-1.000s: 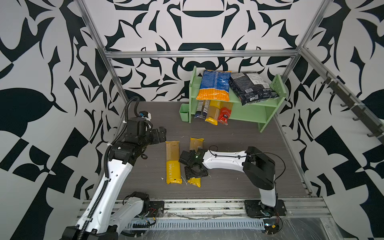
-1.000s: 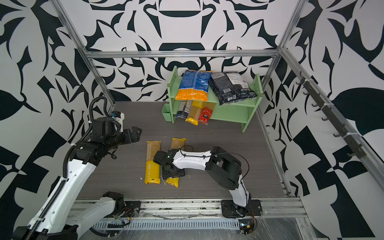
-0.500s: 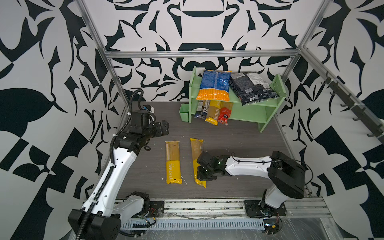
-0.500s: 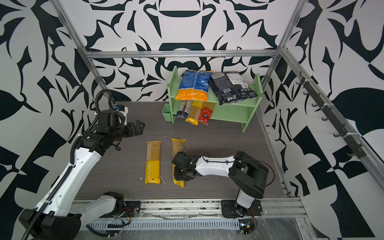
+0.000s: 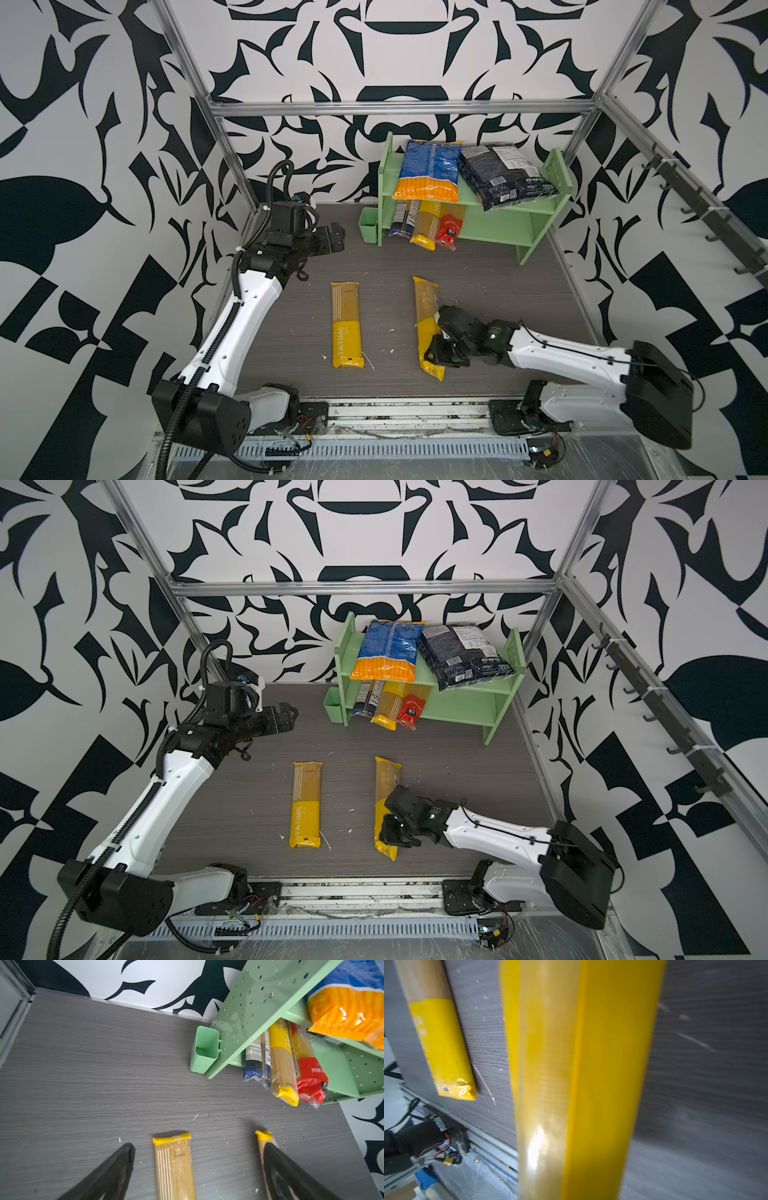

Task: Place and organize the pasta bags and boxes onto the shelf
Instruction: 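Lift the yellow-banded pack's end and swing it upright with the right gripper, then carry the upright pack with the right gripper to the shelf's lower tier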

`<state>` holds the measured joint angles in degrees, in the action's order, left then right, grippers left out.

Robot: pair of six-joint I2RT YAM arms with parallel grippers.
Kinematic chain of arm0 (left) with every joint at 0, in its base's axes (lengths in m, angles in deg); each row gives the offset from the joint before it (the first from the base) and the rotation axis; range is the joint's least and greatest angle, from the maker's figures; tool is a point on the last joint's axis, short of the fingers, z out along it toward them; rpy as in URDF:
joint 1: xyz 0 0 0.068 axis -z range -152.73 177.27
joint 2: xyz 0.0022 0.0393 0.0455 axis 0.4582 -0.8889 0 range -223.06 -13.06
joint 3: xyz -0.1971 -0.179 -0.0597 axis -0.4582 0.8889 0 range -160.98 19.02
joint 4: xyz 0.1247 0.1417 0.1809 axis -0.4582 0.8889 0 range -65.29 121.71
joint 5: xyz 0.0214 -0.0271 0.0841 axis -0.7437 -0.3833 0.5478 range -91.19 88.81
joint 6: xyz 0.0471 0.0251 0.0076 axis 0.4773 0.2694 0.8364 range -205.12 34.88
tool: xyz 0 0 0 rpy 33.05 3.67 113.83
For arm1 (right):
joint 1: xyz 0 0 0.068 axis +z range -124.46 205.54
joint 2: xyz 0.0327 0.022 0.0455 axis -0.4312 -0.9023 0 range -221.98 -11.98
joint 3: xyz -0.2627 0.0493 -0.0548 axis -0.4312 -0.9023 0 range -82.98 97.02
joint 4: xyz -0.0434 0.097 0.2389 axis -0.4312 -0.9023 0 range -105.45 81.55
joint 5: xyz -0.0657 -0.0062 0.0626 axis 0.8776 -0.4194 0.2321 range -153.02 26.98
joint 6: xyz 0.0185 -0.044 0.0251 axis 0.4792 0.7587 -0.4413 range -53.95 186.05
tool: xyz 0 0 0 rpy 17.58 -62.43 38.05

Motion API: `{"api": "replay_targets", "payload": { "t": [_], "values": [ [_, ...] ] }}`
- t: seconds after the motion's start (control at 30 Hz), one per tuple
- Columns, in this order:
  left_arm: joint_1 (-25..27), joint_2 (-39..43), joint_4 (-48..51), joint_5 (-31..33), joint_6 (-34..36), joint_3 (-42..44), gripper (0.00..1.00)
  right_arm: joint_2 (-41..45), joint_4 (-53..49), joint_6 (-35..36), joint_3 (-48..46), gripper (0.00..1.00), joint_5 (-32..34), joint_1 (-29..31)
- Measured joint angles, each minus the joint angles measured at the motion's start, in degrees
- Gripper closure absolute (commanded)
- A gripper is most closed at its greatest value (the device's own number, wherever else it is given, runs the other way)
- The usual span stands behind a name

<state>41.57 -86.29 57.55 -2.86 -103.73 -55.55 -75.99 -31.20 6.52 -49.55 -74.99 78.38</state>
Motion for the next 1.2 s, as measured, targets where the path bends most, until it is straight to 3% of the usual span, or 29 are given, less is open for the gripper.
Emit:
{"api": "replay_targets", "payload": {
  "t": [0.17,0.33,0.5,0.8,1.2],
  "values": [
    [2.0,-4.6,-1.0,-0.2,0.0,-2.3,0.01,10.8,-8.0,0.3,-0.1,1.0,0.9,-4.5],
    [4.3,-7.8,-1.9,-0.4,0.0,-4.7,0.01,15.4,-15.9,2.1,1.5,1.0,2.2,-9.2],
    [4.9,-10.1,-2.7,-0.8,0.0,-7.6,0.01,15.1,-20.6,4.7,5.1,1.0,3.1,-13.1],
    [4.9,-12.7,-3.3,-1.0,1.1,-11.6,0.01,14.2,-20.3,10.1,10.4,1.0,1.9,-21.3],
    [4.9,-13.9,-3.1,-1.0,3.7,-14.7,0.01,3.2,-17.6,17.1,18.6,1.0,-2.4,-33.9]
  ]
}}
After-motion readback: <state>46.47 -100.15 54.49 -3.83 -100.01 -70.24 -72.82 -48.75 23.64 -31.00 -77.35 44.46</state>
